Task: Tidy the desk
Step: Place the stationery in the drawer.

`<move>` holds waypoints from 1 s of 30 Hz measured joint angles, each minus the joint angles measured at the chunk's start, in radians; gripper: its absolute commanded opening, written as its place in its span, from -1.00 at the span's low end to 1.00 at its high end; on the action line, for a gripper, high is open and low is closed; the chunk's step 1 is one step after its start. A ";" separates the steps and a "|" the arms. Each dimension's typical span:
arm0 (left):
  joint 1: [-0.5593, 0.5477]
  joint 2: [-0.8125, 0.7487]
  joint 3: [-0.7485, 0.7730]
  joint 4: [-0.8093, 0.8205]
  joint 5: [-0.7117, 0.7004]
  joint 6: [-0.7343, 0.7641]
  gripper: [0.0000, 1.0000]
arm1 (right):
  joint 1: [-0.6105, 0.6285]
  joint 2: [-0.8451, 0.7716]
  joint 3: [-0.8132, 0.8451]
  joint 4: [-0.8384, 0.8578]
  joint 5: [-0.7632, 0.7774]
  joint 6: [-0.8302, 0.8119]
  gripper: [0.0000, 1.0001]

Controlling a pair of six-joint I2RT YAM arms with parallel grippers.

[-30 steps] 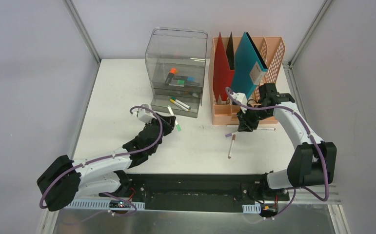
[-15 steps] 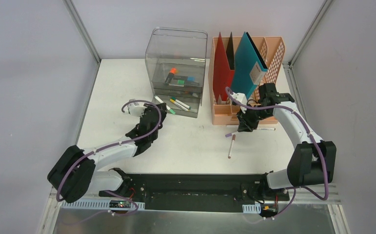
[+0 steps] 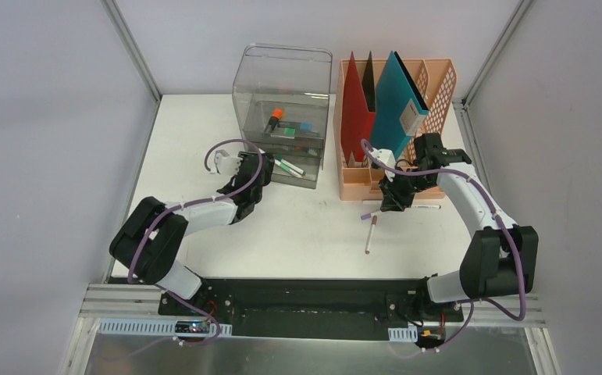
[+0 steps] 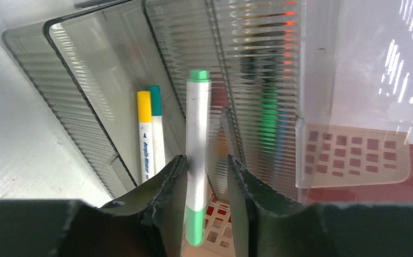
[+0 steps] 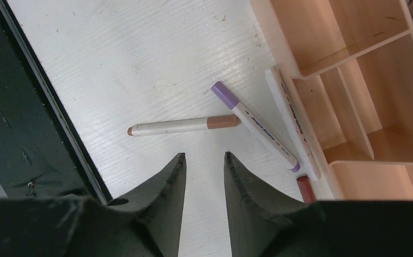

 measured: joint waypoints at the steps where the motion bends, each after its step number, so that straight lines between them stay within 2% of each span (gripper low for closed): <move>1: 0.006 0.016 0.004 0.001 0.010 -0.008 -0.07 | 0.000 0.000 0.000 0.000 0.000 0.000 -0.31; 6: 0.022 0.077 0.009 0.019 0.059 -0.029 0.32 | 0.000 0.000 0.000 -0.002 0.000 0.000 -0.32; 15: 0.040 0.049 -0.006 0.083 0.153 0.008 0.72 | 0.000 0.000 0.000 -0.003 -0.009 0.000 -0.32; 17: 0.040 -0.006 -0.030 0.090 0.183 0.063 0.86 | 0.000 -0.002 0.000 -0.003 -0.018 0.000 -0.32; 24: 0.046 -0.230 -0.114 0.196 0.420 0.451 0.98 | 0.000 -0.043 0.000 -0.017 -0.126 -0.017 -0.29; 25: 0.046 -0.253 -0.116 0.193 0.462 0.497 0.98 | 0.000 -0.048 0.000 -0.023 -0.141 -0.022 -0.11; 26: 0.046 -0.280 -0.117 0.182 0.512 0.555 0.97 | 0.000 -0.055 0.000 -0.029 -0.158 -0.028 0.78; 27: 0.046 -0.310 -0.117 0.163 0.576 0.621 0.98 | 0.000 -0.065 0.000 -0.035 -0.172 -0.033 0.97; 30: 0.046 -0.377 -0.117 0.101 0.726 0.753 0.98 | 0.003 -0.100 0.006 -0.052 -0.191 -0.033 0.99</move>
